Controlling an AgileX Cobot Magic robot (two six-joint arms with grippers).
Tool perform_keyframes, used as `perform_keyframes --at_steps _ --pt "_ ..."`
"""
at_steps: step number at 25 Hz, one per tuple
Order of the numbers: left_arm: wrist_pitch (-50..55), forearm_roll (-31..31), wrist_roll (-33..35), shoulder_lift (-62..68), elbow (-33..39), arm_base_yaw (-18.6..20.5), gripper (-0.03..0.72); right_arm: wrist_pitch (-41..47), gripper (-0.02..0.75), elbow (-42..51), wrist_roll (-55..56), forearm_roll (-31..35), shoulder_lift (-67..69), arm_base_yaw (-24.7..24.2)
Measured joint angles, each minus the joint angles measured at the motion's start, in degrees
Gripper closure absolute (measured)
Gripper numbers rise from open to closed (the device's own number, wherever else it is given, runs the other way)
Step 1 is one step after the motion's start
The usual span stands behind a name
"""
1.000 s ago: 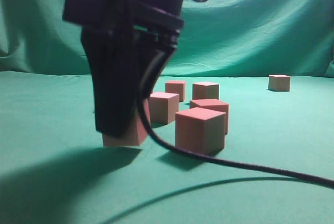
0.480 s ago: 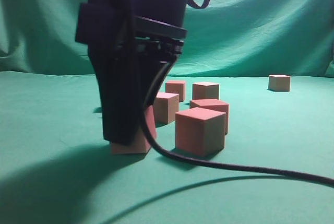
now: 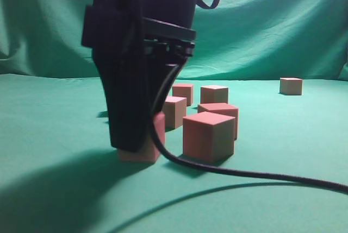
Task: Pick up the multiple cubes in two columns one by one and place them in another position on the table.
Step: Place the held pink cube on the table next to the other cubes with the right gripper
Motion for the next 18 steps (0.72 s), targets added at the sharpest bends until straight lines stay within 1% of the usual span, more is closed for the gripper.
perform_keyframes --at_steps 1,2,5,7,8,9,11,13,14,18 --pt "0.0 0.0 0.0 0.0 0.0 0.0 0.688 0.0 0.458 0.0 0.0 0.0 0.0 0.0" --pt "0.0 0.0 0.0 0.0 0.0 0.0 0.688 0.0 0.374 0.0 0.0 0.0 0.0 0.0" --pt "0.0 0.0 0.0 0.0 0.0 0.0 0.688 -0.1 0.224 0.0 0.2 -0.1 0.0 0.0" --pt "0.0 0.0 0.0 0.0 0.0 0.0 0.688 0.5 0.139 -0.8 0.4 -0.2 0.0 0.0" --pt "0.0 0.0 0.0 0.0 0.0 0.0 0.688 1.4 0.122 -1.7 0.8 -0.2 0.0 0.0" --pt "0.0 0.0 0.0 0.0 0.0 0.0 0.688 2.2 0.135 -3.0 1.4 -0.2 0.0 0.0" --pt "0.0 0.0 0.0 0.0 0.0 0.0 0.688 5.0 0.135 -6.0 2.1 -0.2 0.0 0.0" --pt "0.0 0.0 0.0 0.0 0.0 0.0 0.688 8.7 0.135 -9.7 2.9 -0.3 0.0 0.0" --pt "0.0 0.0 0.0 0.0 0.0 0.0 0.688 11.0 0.110 -12.0 3.5 -0.3 0.0 0.0" --pt "0.0 0.0 0.0 0.0 0.0 0.0 0.688 20.8 0.110 -21.0 6.4 -0.3 0.0 0.0"
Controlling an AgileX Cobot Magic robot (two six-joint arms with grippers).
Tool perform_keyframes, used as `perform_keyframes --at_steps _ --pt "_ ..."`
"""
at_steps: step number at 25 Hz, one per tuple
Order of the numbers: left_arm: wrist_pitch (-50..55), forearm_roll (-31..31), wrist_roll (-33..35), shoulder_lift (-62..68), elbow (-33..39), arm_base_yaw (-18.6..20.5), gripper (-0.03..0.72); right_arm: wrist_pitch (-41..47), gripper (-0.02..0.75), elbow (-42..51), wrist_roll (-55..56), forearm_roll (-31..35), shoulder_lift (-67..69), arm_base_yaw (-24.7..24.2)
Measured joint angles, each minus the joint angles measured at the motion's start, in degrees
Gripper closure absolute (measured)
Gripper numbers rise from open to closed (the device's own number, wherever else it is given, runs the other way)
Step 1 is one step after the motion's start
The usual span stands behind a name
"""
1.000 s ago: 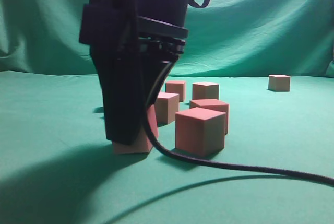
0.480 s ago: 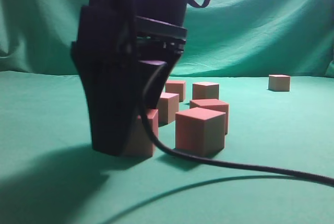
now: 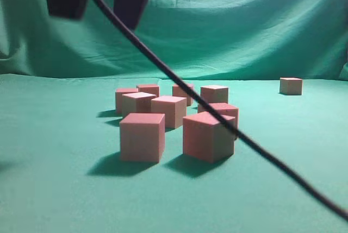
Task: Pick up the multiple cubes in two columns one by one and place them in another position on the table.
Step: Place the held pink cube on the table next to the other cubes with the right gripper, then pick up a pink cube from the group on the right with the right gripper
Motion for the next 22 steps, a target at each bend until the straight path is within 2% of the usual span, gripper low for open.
perform_keyframes --at_steps 4,5,6,7,10,14,22 --pt "0.0 0.0 0.0 0.0 0.0 0.0 0.688 3.5 0.110 -6.5 3.1 -0.4 0.0 -1.4" --pt "0.0 0.0 0.0 0.0 0.0 0.0 0.688 3.7 0.110 -7.2 4.4 -1.0 0.0 -2.4" --pt "0.0 0.0 0.0 0.0 0.0 0.0 0.688 4.0 0.171 -7.5 5.9 -1.8 0.0 -3.7" --pt "0.0 0.0 0.0 0.0 0.0 0.0 0.688 4.2 0.186 -7.6 7.4 -2.9 0.0 -4.9" --pt "0.0 0.0 0.0 0.0 0.0 0.0 0.688 4.3 0.171 -7.6 11.3 -5.1 -0.1 -9.9" --pt "0.0 0.0 0.0 0.0 0.0 0.0 0.688 4.4 0.171 -7.6 12.4 -7.2 -1.6 -18.1" --pt "0.0 0.0 0.0 0.0 0.0 0.0 0.688 3.3 0.171 -7.7 15.0 -9.7 -1.0 -39.1"
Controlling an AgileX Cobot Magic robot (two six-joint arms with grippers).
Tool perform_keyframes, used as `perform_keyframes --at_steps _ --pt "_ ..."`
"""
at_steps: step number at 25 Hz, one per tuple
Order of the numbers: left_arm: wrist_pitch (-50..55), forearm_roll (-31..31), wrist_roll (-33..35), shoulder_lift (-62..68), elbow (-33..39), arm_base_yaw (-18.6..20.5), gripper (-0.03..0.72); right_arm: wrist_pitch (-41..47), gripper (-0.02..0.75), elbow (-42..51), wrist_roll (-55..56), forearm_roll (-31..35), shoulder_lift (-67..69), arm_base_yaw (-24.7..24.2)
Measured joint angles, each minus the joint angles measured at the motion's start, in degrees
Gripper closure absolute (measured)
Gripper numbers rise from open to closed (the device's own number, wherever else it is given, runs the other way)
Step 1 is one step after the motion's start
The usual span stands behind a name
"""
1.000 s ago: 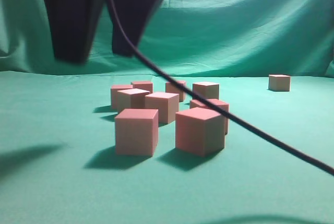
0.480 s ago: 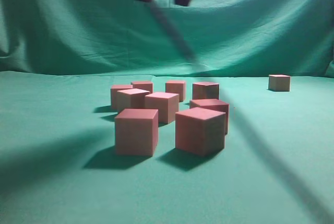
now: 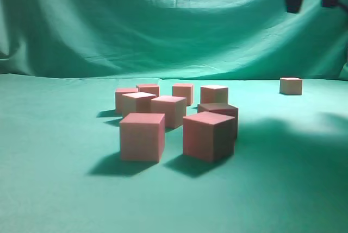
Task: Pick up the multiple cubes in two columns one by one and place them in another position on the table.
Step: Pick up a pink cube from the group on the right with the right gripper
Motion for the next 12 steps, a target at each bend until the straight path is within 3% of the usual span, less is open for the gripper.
perform_keyframes --at_steps 5,12 --pt "0.0 0.0 0.0 0.0 0.0 0.0 0.688 -11.5 0.171 0.0 7.3 0.2 2.5 -7.6" --pt "0.0 0.0 0.0 0.0 0.0 0.0 0.688 -21.6 0.171 -2.4 9.4 4.8 9.7 -8.8"
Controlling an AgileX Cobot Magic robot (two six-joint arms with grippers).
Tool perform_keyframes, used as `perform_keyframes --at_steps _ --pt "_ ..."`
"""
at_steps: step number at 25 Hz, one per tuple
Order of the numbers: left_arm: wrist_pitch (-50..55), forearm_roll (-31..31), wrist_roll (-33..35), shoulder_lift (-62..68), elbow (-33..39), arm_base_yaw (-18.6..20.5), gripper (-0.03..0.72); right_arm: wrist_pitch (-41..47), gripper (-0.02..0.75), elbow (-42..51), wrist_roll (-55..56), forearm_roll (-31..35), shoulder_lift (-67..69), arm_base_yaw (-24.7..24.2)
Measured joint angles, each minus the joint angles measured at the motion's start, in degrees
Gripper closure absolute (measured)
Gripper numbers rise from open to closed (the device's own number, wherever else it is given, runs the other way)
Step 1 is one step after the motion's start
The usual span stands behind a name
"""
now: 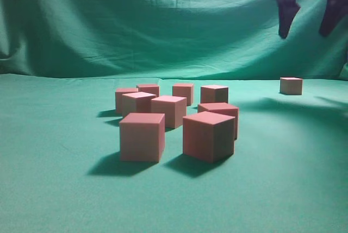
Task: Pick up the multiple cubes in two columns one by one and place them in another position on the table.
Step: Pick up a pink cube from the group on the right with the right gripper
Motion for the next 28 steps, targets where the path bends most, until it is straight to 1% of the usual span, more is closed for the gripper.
perform_keyframes --at_steps 7,18,19,21,24,25,28 --pt "0.0 0.0 0.0 0.0 0.0 0.0 0.688 -0.8 0.171 -5.2 0.0 0.8 9.8 0.0" --pt "0.0 0.0 0.0 0.0 0.0 0.0 0.688 -1.1 0.171 -5.6 0.0 2.2 13.5 0.0" --pt "0.0 0.0 0.0 0.0 0.0 0.0 0.688 -1.1 0.229 -5.6 0.0 2.3 13.7 0.0" --pt "0.0 0.0 0.0 0.0 0.0 0.0 0.688 -1.1 0.297 -5.6 0.0 2.4 14.3 0.0" --pt "0.0 0.0 0.0 0.0 0.0 0.0 0.688 -1.0 0.447 -5.8 0.0 2.5 14.9 0.0" --pt "0.0 0.0 0.0 0.0 0.0 0.0 0.688 -1.0 0.480 -5.8 0.0 2.5 14.9 0.0" --pt "0.0 0.0 0.0 0.0 0.0 0.0 0.688 0.9 0.472 -7.0 0.0 2.5 14.9 0.0"
